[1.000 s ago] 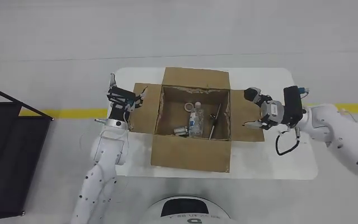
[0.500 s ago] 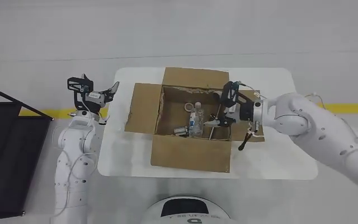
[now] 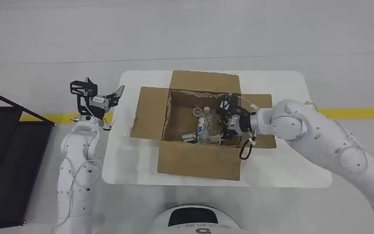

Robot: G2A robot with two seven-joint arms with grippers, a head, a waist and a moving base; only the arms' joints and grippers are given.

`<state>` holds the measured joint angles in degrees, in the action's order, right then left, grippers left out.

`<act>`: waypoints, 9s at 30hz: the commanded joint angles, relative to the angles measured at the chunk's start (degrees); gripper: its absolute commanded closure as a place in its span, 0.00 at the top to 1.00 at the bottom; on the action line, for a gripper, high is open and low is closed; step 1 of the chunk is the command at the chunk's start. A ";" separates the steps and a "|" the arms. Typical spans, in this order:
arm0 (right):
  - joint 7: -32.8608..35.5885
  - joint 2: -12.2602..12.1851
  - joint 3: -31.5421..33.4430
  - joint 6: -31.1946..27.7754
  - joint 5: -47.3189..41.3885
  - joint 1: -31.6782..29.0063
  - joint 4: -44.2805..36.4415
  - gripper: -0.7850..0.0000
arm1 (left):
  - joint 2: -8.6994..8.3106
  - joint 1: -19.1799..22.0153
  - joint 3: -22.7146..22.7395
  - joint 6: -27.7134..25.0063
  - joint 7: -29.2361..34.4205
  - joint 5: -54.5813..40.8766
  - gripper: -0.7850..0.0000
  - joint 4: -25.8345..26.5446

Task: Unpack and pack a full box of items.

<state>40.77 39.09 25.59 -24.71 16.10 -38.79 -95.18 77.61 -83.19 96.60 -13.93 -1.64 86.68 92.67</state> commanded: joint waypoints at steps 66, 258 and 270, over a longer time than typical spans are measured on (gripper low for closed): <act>-2.84 22.53 0.18 2.95 8.70 1.99 31.59 0.00 | 0.00 0.00 0.00 -0.03 0.00 0.00 1.00 0.00; 23.21 26.72 -4.85 7.70 25.31 9.61 28.86 0.78 | 0.00 0.00 0.00 -0.03 0.00 0.00 1.00 0.00; 22.16 32.47 -7.83 3.61 25.60 10.99 40.71 0.47 | 0.00 0.00 0.00 -0.03 0.00 0.00 1.00 0.00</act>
<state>62.96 71.14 17.86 -20.52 41.99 -27.91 -55.43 77.61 -83.19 96.60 -13.93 -1.64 86.68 92.67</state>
